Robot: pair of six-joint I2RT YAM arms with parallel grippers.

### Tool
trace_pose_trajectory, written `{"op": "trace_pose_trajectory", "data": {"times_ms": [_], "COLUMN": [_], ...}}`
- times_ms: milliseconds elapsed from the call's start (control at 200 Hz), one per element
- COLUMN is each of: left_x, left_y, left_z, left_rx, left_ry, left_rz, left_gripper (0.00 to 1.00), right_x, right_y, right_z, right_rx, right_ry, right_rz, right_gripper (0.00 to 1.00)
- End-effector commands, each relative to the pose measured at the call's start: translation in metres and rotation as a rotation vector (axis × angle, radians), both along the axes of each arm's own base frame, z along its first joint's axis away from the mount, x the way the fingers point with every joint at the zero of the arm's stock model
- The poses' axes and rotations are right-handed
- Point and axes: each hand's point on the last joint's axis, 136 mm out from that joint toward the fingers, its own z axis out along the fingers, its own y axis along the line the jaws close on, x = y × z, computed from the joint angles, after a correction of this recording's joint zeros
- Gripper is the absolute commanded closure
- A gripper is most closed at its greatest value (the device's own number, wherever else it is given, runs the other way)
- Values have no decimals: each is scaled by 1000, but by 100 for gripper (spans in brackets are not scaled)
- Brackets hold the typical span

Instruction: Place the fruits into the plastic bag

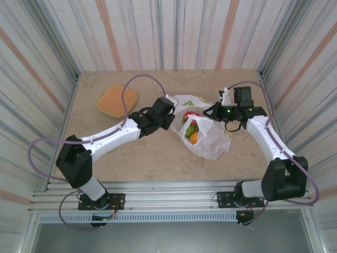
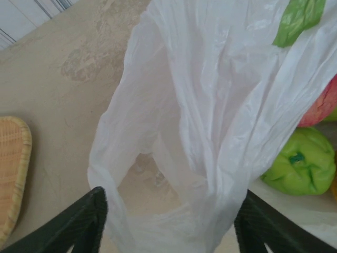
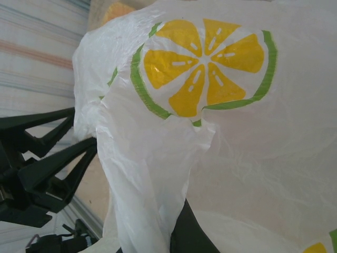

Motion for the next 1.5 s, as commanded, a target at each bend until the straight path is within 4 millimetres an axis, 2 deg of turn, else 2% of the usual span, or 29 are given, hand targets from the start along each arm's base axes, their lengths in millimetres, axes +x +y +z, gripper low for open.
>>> {"op": "trace_pose_trajectory", "data": {"times_ms": [0,346,546,636,751,937,1102,1262,1493], "left_x": [2,-1,-5,-9,-19,-28,-31,-32,-31], "left_y": [1,-2,-3,-5,-11,-10,-8,-7,-2], "left_z": [6,14,20,30,51,81,98,100,92], "left_rx": [19,-30,-79,-129,-243,-450,-532,-547,-549], "left_ry": [-26,-18,-5,-3,-12,31,29,36,51], "left_rz": [4,-23,-41,-57,-109,-149,-163,-149,-120], "left_gripper": [54,80,100,100,100,100,100,100,100], "right_x": [-2,-2,-1,2,8,24,43,51,50], "right_y": [2,4,5,6,9,14,25,34,8], "right_z": [-3,0,2,5,9,13,14,18,39], "right_rx": [3,6,4,2,2,-1,-87,-151,-340], "right_ry": [11,5,1,-8,-16,-28,-59,-76,-164], "right_rz": [6,5,7,6,9,7,15,34,-26], "right_gripper": [100,100,100,100,100,100,100,87,62]}}
